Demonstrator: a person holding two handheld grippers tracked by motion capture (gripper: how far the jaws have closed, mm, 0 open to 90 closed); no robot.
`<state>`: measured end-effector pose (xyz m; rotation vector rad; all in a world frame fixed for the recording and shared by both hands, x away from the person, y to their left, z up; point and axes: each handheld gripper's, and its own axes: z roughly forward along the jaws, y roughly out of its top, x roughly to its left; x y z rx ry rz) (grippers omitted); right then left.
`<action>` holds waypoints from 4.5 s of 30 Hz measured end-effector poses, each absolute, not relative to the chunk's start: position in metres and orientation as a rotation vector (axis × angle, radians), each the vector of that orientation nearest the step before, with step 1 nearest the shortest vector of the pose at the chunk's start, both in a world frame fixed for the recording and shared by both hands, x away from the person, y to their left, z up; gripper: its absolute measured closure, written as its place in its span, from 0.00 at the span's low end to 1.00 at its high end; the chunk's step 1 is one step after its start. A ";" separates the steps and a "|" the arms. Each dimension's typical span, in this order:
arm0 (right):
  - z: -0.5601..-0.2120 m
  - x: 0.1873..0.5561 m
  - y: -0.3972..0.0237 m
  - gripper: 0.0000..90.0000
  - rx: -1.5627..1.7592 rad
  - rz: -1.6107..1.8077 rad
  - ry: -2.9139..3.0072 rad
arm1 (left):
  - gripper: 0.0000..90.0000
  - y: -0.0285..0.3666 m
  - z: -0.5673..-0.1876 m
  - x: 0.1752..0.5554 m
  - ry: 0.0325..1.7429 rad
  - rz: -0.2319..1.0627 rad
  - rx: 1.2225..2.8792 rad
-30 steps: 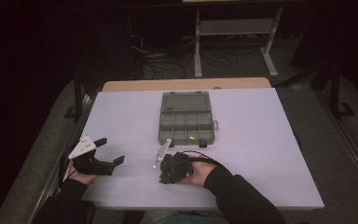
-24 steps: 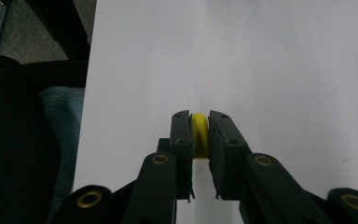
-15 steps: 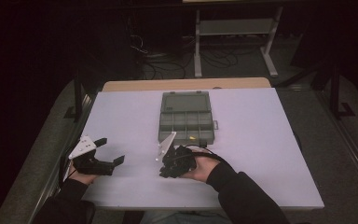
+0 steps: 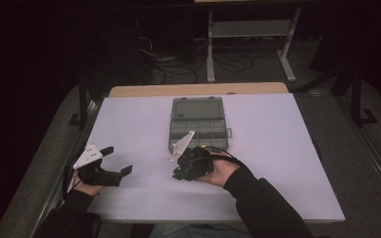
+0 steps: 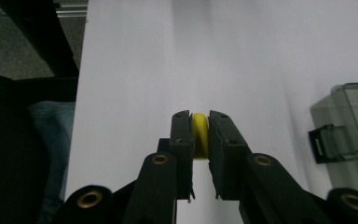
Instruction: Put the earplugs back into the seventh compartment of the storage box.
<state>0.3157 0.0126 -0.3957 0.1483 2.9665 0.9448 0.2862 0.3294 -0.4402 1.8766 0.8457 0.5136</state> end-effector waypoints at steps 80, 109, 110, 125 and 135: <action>-0.411 0.422 -0.067 0.60 0.833 0.947 2.714 | 0.00 0.329 -0.440 0.286 0.843 0.511 1.879; -0.393 0.384 -0.120 0.00 0.906 1.041 2.572 | 0.00 0.328 -0.441 0.287 0.847 0.509 1.883; -0.392 0.382 -0.122 0.00 0.905 1.049 2.571 | 0.00 0.329 -0.441 0.287 0.847 0.509 1.884; -0.389 0.352 -0.159 0.00 0.952 1.167 2.475 | 0.00 0.328 -0.441 0.287 0.847 0.510 1.884; -0.395 0.331 -0.190 0.00 0.991 1.224 2.393 | 0.00 0.328 -0.441 0.287 0.847 0.509 1.885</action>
